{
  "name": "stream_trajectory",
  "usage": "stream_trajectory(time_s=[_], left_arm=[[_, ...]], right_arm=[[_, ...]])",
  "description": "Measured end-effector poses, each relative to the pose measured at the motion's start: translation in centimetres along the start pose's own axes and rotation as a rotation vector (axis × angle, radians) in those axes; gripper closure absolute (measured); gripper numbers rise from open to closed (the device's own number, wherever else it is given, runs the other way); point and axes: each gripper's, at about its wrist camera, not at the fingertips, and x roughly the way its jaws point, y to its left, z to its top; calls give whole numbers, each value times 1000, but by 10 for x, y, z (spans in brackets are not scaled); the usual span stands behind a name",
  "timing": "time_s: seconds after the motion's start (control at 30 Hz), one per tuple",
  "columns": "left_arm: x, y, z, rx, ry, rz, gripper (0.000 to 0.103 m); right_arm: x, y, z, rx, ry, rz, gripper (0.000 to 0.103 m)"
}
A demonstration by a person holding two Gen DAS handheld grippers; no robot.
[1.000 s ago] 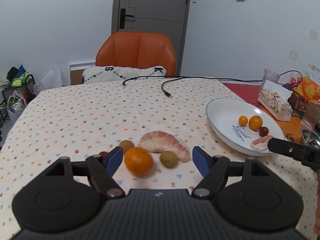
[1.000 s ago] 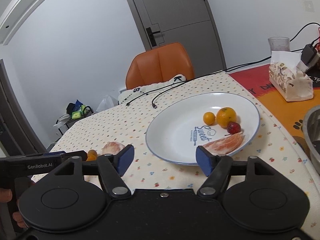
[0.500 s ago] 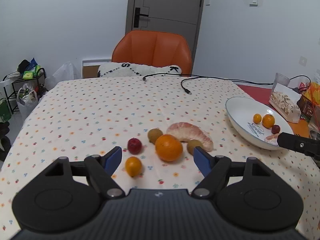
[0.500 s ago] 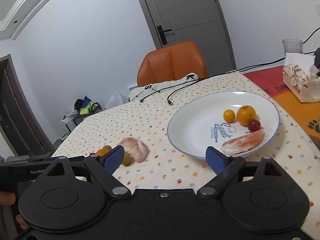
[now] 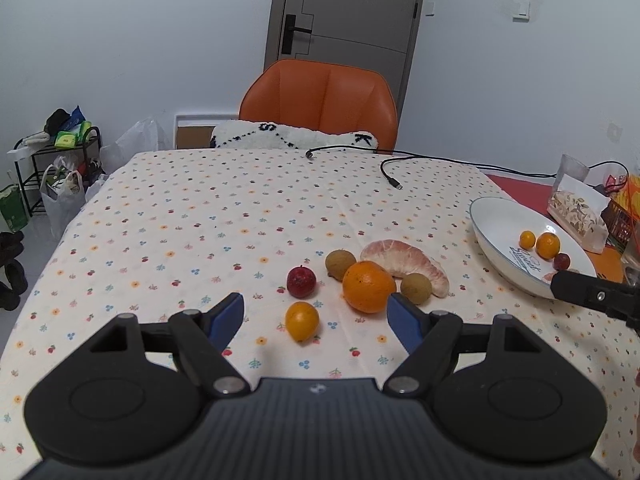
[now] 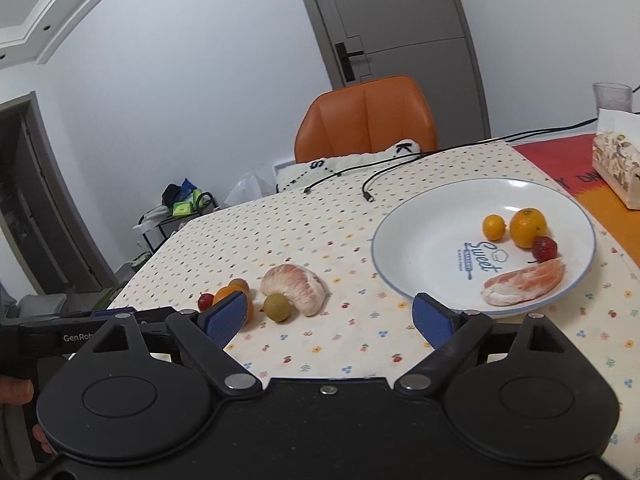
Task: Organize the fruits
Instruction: 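Move both open tools back toward the remaining fruit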
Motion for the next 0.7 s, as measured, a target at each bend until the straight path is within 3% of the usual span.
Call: stream_trajectory(time_s=[0.2, 0.7], left_arm=[[0, 3, 1, -8, 2, -14, 26], [15, -3, 3, -5, 16, -42, 29]], right_arm=[[8, 5, 0, -4, 15, 10, 19], [33, 21, -1, -32, 76, 48, 44]])
